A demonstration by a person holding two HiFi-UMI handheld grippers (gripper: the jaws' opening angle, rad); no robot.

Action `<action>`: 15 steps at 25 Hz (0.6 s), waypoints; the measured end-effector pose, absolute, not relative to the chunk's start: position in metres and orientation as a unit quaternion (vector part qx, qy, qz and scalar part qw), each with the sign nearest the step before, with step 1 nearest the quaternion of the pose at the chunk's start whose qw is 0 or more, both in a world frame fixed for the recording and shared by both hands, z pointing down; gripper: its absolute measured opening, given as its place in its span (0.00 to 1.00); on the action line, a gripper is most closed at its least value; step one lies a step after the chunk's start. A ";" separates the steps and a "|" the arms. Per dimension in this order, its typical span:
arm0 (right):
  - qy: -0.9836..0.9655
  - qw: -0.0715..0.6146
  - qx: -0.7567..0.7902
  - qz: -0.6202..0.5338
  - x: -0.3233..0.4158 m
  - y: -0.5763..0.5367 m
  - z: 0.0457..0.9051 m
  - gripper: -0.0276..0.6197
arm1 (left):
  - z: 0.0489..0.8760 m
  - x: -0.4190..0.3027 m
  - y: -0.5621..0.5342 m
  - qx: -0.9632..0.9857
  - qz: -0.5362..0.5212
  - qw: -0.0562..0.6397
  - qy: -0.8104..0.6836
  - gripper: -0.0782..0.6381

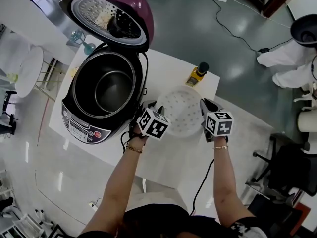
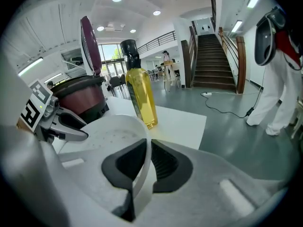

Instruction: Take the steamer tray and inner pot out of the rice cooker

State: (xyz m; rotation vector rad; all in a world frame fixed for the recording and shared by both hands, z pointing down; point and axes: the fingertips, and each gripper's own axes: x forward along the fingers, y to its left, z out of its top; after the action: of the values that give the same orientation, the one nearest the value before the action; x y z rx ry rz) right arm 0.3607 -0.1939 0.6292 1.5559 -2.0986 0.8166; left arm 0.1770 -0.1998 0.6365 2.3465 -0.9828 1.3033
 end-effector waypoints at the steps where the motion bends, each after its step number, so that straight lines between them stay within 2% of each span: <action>1: -0.750 0.203 0.558 0.291 0.362 -0.195 0.630 0.10 | 0.637 0.178 -0.202 0.813 0.449 0.138 -0.345 0.27; 7: -0.750 0.210 0.560 0.283 0.366 -0.197 0.631 0.10 | 0.633 0.182 -0.207 0.822 0.421 0.109 -0.366 0.28; 11: -0.748 0.210 0.564 0.278 0.366 -0.197 0.631 0.10 | 0.628 0.181 -0.194 0.827 0.415 0.093 -0.368 0.44; 15: -0.747 0.231 0.564 0.267 0.365 -0.195 0.634 0.12 | 0.620 0.175 -0.169 0.835 0.398 0.082 -0.370 0.46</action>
State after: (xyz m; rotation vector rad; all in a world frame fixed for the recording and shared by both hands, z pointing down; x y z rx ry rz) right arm 0.3649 -0.1945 0.6336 1.5502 -2.0527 0.7346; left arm 0.1749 -0.1688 0.6203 2.4966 -1.1047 1.1904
